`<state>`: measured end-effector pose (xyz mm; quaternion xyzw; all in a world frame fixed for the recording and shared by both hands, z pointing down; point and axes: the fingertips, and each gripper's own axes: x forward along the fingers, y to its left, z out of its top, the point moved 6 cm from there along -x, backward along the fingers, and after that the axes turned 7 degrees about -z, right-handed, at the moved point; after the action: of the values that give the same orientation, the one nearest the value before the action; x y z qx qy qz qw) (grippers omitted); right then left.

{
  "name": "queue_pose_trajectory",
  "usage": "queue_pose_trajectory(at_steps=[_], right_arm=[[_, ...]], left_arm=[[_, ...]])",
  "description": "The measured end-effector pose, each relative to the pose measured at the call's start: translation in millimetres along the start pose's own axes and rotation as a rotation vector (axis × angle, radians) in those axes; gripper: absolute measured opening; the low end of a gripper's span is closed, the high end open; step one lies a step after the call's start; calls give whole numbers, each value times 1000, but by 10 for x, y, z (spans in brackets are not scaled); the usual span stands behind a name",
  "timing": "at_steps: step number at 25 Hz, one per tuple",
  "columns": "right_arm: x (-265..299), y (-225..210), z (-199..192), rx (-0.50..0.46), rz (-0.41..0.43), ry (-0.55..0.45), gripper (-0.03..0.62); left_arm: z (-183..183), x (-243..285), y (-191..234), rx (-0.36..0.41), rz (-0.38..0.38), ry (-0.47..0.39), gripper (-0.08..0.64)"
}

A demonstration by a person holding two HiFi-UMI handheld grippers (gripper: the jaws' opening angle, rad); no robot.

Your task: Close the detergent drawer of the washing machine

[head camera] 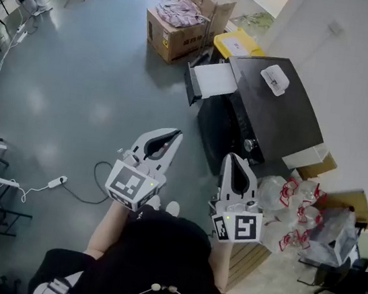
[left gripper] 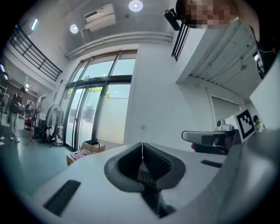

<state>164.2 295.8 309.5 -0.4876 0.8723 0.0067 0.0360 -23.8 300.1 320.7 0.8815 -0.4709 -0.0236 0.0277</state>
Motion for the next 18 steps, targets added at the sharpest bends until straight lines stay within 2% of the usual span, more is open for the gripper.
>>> queue_pose_trajectory(at_steps=[14, 18], right_arm=[[-17, 53, 14, -2, 3, -5, 3], [6, 74, 18, 43, 20, -3, 3]], left_arm=[[2, -9, -23, -16, -30, 6, 6], [12, -19, -1, -33, -49, 6, 6]])
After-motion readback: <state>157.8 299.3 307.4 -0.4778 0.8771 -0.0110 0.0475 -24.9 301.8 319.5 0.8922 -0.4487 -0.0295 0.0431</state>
